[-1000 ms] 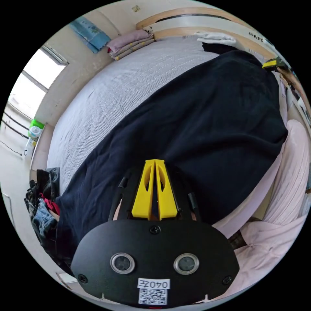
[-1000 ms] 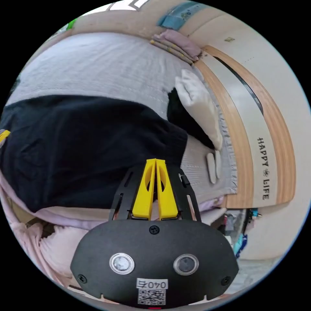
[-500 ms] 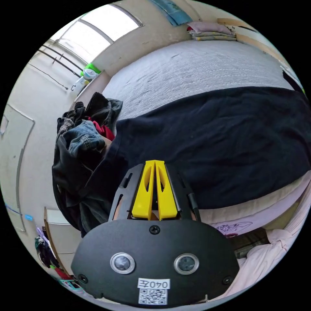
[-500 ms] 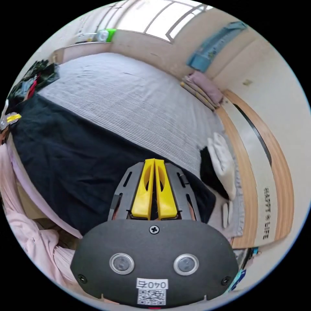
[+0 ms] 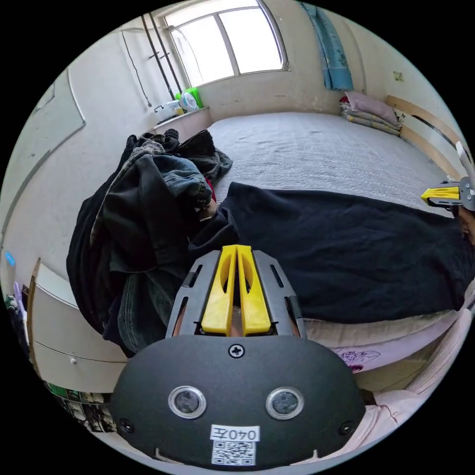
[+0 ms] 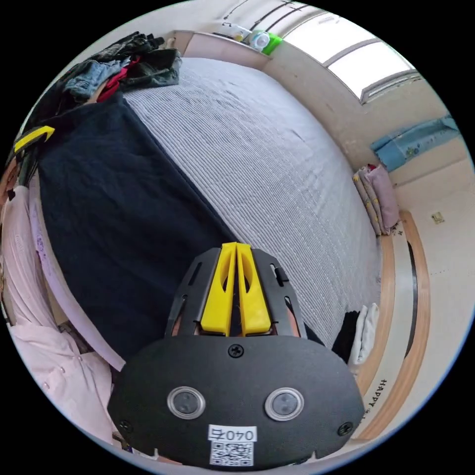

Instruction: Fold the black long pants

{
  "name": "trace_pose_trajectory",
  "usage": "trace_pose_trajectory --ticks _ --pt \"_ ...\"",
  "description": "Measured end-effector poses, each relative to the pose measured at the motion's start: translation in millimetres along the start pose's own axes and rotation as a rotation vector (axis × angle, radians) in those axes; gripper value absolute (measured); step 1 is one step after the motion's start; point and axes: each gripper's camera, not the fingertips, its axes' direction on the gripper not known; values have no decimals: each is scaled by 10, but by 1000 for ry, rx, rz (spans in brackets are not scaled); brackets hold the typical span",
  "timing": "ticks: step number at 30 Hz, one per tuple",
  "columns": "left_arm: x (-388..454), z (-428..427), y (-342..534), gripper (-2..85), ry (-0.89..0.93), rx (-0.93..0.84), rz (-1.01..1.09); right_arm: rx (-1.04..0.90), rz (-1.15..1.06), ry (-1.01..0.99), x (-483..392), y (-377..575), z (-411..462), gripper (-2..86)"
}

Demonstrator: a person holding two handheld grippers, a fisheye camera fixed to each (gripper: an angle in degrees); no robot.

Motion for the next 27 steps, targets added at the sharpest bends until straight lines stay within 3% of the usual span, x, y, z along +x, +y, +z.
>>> trace_pose_trajectory --ticks 3,6,13,17,21,27 --pt "-269 476 35 -9 -125 -65 -90 107 -114 -132 -382 -611 -194 -9" --pt "-593 705 136 -9 14 -97 -189 151 -211 -151 -713 -1170 -172 -8" --pt "-984 110 1043 -5 193 129 -421 138 -281 -361 -785 -2090 0 44" --pt "-1110 356 1255 24 208 78 -445 94 -280 -470 -645 -2536 200 94" --pt "-1370 641 1221 92 234 55 -471 18 -286 -456 -566 -2891 475 103" --pt "-1539 885 1278 95 305 45 -473 15 -248 -581 -317 -3292 826 136"
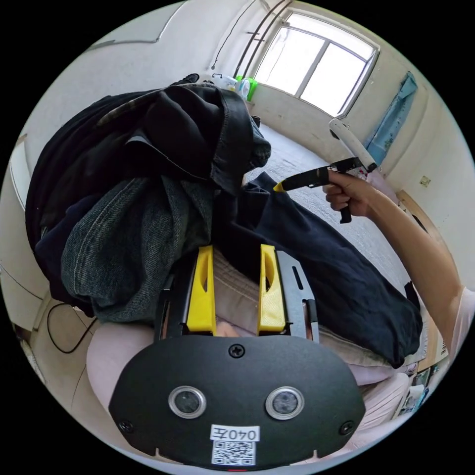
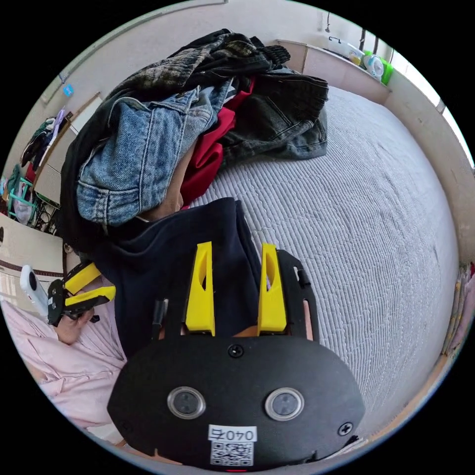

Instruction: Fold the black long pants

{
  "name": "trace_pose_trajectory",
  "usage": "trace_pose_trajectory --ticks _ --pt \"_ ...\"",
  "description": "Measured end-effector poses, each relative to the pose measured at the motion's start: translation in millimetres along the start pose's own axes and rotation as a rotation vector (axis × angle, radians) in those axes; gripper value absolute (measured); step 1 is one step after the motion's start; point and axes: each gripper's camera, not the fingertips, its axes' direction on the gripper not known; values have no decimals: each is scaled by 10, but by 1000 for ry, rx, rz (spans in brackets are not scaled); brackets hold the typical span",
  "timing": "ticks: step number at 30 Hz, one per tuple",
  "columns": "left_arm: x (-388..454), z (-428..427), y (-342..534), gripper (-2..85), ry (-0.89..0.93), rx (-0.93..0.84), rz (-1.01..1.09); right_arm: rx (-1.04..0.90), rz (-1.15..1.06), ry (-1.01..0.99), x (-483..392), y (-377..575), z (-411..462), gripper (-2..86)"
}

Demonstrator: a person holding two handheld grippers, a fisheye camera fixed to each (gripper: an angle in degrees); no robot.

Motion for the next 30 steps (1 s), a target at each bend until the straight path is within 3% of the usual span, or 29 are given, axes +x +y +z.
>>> trace_pose_trajectory --ticks 7,10,17,21,30 --pt "-343 -109 -21 92 152 11 -72 -15 -68 -122 368 -202 233 127" --pt "-421 -31 -23 98 152 -6 -86 -35 -145 -158 414 -187 339 109" --pt "-349 275 -186 110 109 -60 -84 -42 -91 -251 782 49 451 91" --pt "-283 212 -152 51 182 -14 -74 4 -87 -279 933 312 428 59" --pt "423 -540 -15 2 188 175 267 299 -78 -491 1386 1365 -276 52"
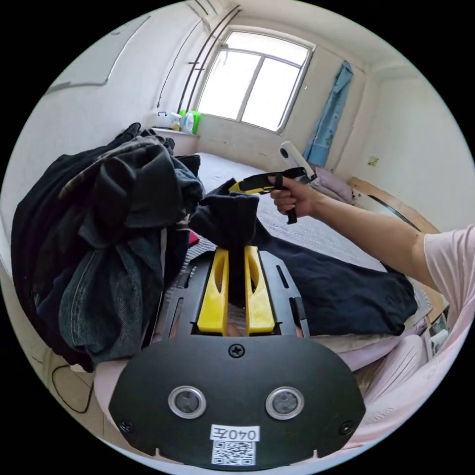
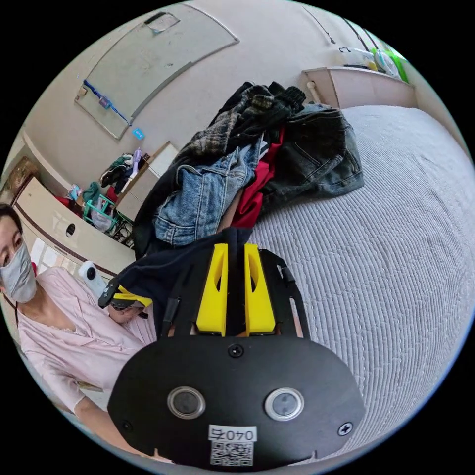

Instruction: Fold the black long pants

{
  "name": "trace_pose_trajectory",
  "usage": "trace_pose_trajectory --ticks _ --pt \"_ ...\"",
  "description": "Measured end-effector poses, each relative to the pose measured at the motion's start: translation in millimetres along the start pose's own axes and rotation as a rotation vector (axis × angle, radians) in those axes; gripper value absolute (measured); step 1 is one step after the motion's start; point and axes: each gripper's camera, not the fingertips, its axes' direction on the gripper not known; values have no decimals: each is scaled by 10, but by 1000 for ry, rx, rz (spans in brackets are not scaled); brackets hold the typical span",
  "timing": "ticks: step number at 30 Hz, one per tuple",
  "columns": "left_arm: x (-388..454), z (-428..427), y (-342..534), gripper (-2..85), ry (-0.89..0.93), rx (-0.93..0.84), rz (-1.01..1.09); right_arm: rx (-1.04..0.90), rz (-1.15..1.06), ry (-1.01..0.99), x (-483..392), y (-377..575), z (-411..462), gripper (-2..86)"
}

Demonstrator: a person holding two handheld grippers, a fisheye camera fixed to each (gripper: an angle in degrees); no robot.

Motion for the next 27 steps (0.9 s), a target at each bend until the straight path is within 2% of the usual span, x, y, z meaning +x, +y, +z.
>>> trace_pose_trajectory --ticks 6,10,15,21,27 --pt "1021 -413 -113 2 68 61 338 233 14 -56 -169 1069 -1054 53" --pt "1848 -572 -83 2 123 73 582 313 43 -37 -294 1915 -1624 54" --pt "2722 -559 39 3 225 37 775 362 143 31 -377 3269 -2202 56" --pt "3717 -306 307 4 249 -72 941 421 309 12 -160 4551 -2286 58" --pt "4393 -178 446 3 190 -116 1012 494 355 -53 -5 5223 -2215 60"
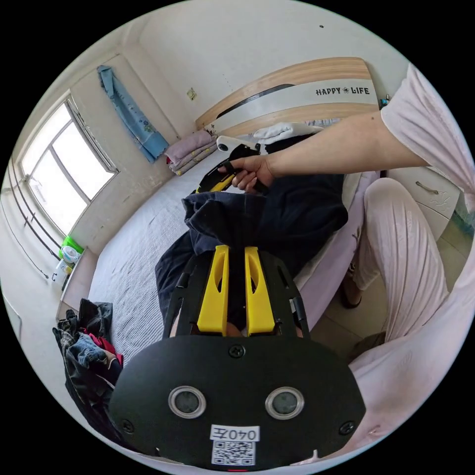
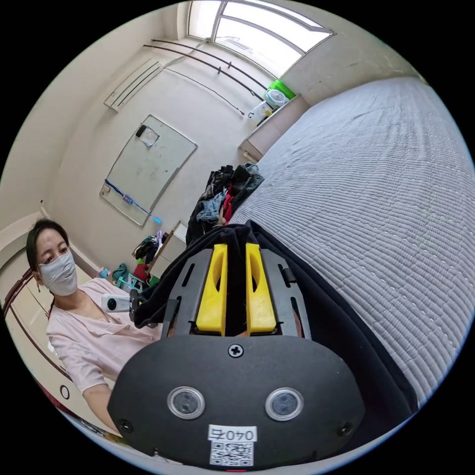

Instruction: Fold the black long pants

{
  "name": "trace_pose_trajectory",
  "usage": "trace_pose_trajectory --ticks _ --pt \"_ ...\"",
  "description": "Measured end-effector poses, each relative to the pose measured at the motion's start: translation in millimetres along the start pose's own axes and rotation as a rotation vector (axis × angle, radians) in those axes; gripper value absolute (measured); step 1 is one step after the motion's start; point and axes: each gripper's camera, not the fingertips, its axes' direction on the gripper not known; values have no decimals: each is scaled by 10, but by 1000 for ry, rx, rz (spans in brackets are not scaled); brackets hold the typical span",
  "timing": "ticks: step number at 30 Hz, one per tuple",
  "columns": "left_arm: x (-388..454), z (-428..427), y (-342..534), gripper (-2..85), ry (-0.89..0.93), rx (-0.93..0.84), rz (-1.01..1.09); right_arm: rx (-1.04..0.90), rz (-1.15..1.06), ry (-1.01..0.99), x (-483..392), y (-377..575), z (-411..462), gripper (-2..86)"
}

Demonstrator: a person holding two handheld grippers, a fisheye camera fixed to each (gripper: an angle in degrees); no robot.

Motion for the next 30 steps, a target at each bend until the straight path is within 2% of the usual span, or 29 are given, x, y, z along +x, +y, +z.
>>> trace_pose_trajectory --ticks 7,11,15,18,20,24,26,28,29,30 --pt "324 133 -577 11 26 -9 13 23 2 27 -70 292 -306 68" --pt "509 381 -732 27 147 -113 60 -100 171 368 -149 574 -423 99" --pt "589 -147 -789 14 172 100 90 -107 158 578 -652 833 -536 96" --pt "412 -401 -783 -3 15 138 96 -80 54 557 -1270 980 -375 58" --pt "140 -376 -765 -8 -44 75 41 -102 -21 600 -1678 1106 -126 18" --pt "-281 -5 -730 -8 10 -132 -60 -231 -120 767 -2241 1438 613 -7" --pt "-212 159 -766 -8 18 -173 -54 -320 -86 844 -2205 1578 872 -9" --pt "28 432 -833 -8 148 -249 -6 -456 -25 958 -2036 1743 1076 -9" --pt "109 527 -840 -8 154 -291 16 -506 0 974 -1939 1851 1154 -9" --pt "243 560 -851 -8 84 -275 80 -466 18 945 -1946 1874 1125 -10"
